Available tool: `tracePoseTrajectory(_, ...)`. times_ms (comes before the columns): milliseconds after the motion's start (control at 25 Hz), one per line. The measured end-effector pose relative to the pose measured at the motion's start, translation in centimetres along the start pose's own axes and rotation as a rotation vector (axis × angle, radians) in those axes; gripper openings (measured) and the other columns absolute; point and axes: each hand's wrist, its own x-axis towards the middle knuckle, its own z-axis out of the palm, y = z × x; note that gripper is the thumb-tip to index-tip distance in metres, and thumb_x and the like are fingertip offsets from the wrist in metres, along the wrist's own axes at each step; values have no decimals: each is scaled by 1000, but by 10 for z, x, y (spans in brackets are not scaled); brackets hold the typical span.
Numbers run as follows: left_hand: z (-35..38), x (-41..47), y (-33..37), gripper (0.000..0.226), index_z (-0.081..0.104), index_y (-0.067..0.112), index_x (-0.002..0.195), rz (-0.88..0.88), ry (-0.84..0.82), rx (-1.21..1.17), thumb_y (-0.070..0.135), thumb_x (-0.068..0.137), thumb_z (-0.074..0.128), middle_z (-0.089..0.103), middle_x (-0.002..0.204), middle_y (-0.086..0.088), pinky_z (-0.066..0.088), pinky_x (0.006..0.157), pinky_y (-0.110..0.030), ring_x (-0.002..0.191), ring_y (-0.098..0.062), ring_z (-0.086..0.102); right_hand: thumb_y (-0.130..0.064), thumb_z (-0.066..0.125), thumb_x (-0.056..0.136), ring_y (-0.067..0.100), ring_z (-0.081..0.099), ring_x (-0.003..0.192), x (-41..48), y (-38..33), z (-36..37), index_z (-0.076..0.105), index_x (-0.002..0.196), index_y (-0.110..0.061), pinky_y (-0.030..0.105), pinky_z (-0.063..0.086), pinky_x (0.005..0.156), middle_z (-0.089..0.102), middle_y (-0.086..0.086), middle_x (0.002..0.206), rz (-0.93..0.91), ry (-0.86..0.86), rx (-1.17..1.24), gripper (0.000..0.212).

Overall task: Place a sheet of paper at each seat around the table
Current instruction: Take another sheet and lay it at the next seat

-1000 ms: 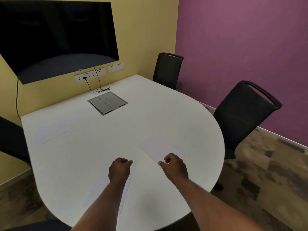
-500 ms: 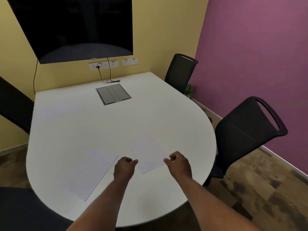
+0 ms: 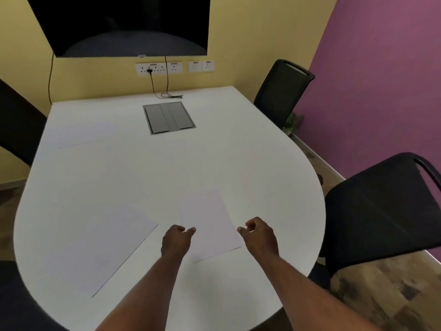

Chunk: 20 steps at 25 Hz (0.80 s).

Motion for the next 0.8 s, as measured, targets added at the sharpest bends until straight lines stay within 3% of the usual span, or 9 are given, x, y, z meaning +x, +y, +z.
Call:
tracePoseTrajectory(160, 23, 36, 14, 60, 57, 13, 130, -22, -2, 58, 48, 84, 70, 61, 135, -7, 45, 102, -40, 124, -28, 58, -40, 74, 84, 17, 64, 90, 59, 4, 17, 62, 98, -23, 44, 50, 94, 63, -9, 94, -3, -61, -32, 25)
tracePoseTrajectory(360, 48, 58, 6, 74, 40, 12, 148, -59, 14, 206, 46, 88, 66, 42, 156, -7, 36, 112, -42, 141, -27, 43, -37, 71, 88, 21, 57, 124, 115, 13, 55, 58, 133, -16, 40, 45, 106, 59, 0, 136, -70, -176, -98, 51)
tracePoseTrajectory(440, 59, 67, 0, 76, 33, 10, 152, -70, 26, 295, 44, 90, 62, 31, 162, -7, 32, 115, -42, 148, -25, 32, -36, 70, 89, 22, 50, 133, 137, 19, 73, 53, 141, -15, 36, 42, 108, 55, 2, 143, -91, -221, -121, 58)
tracePoseTrajectory(600, 85, 76, -8, 77, 28, 8, 154, -133, 28, 332, 42, 92, 59, 27, 163, -9, 30, 116, -41, 149, -24, 28, -34, 66, 91, 25, 48, 134, 167, 34, 104, 46, 145, -14, 37, 40, 106, 51, 6, 147, -64, -305, -172, 61)
tracePoseTrajectory(800, 117, 76, -6, 68, 39, 9, 147, -244, 123, 212, 38, 90, 62, 44, 152, -9, 38, 112, -46, 141, -28, 41, -29, 65, 91, 31, 54, 125, 178, 49, 126, 48, 139, -11, 38, 44, 99, 55, 10, 136, -21, -358, -238, 54)
